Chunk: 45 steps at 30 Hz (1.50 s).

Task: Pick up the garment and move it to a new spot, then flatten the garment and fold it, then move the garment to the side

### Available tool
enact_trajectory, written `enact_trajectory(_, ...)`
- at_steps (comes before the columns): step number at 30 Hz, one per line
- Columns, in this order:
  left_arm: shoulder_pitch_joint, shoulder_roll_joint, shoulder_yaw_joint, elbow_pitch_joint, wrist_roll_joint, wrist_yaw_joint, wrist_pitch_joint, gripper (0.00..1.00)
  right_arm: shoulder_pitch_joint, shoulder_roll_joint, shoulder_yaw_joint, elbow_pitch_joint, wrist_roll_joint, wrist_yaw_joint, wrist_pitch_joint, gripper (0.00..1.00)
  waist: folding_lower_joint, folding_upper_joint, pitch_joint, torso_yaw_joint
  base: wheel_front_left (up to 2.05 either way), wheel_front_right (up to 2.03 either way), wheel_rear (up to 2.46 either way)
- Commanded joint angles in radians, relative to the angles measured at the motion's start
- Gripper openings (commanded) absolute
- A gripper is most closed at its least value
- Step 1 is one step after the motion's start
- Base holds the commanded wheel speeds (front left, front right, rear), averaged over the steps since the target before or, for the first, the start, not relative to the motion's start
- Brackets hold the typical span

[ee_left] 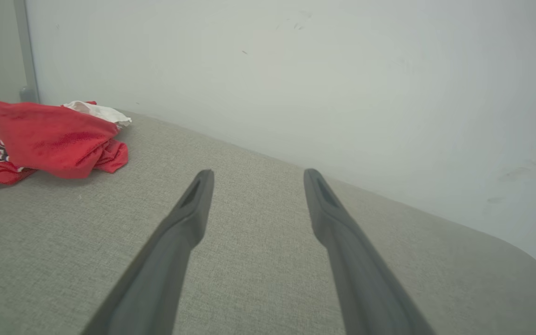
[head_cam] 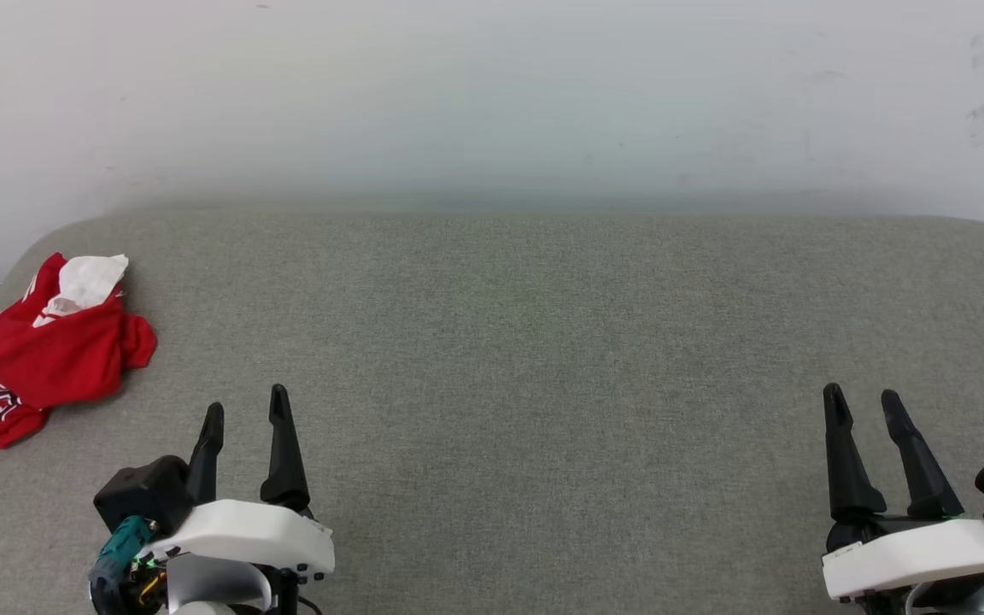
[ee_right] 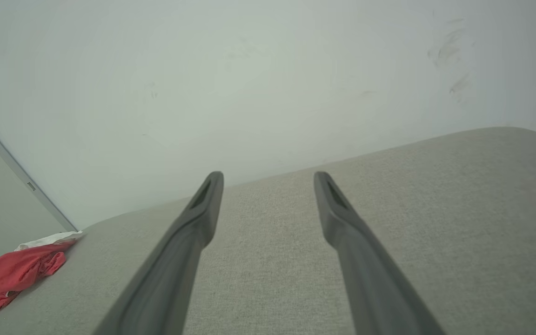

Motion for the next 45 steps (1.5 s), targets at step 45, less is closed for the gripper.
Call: enact_trajectory(45, 0.056, -0.039, 0.014, -0.034, 0.352, -0.049, -0.101, 1.00, 0.051, 0.001, -0.001, -0.052, -0.342, 0.000, -0.104, 1.00, 0.0000, -0.0001, -0.006, 0.009, 0.00, 0.00, 0.00)
